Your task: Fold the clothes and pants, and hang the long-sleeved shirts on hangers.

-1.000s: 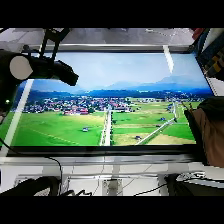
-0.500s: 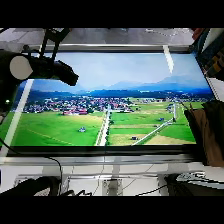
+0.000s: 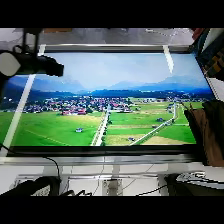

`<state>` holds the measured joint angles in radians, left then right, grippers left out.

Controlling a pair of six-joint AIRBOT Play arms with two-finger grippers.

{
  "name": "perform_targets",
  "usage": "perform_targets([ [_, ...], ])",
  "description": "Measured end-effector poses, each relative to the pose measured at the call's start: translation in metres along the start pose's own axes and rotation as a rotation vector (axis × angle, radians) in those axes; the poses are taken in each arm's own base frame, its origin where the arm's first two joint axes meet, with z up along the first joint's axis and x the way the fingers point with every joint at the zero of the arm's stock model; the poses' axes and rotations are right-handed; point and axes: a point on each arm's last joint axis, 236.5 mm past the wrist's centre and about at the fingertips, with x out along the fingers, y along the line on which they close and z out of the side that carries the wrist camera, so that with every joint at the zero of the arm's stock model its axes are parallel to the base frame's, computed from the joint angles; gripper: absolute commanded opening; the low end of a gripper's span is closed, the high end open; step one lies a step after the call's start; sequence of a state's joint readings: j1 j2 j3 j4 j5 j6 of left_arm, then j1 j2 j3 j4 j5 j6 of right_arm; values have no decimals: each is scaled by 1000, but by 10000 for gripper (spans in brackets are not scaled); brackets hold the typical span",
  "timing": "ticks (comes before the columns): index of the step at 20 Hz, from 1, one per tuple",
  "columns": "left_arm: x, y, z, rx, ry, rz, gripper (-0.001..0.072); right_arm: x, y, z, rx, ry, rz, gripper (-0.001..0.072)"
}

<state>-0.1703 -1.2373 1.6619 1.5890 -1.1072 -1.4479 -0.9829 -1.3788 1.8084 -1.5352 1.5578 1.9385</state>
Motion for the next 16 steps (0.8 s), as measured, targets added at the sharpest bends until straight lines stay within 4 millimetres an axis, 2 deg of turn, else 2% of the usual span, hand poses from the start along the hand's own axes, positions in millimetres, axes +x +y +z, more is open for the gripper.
perform_targets([
  [2,-6,31,-1,-117,-16,21,15,-1,44,-12,-135,14,121,41],
  [4,-17,59,-3,-212,-35,43,15,-6,93,-36,-292,36,224,41],
  [6,-30,82,-13,-276,-24,72,16,-14,143,-73,-471,67,313,41],
  [9,-48,102,-34,-318,31,103,16,-32,206,-148,-762,121,418,41],
  [12,-58,108,-52,-329,90,109,17,-51,239,-213,-1011,149,481,41],
  [14,-60,109,-59,-332,116,107,17,-57,246,-235,-1110,145,477,41],
  [16,-61,108,-62,-333,127,104,17,-60,250,-247,-1158,144,477,42],
])
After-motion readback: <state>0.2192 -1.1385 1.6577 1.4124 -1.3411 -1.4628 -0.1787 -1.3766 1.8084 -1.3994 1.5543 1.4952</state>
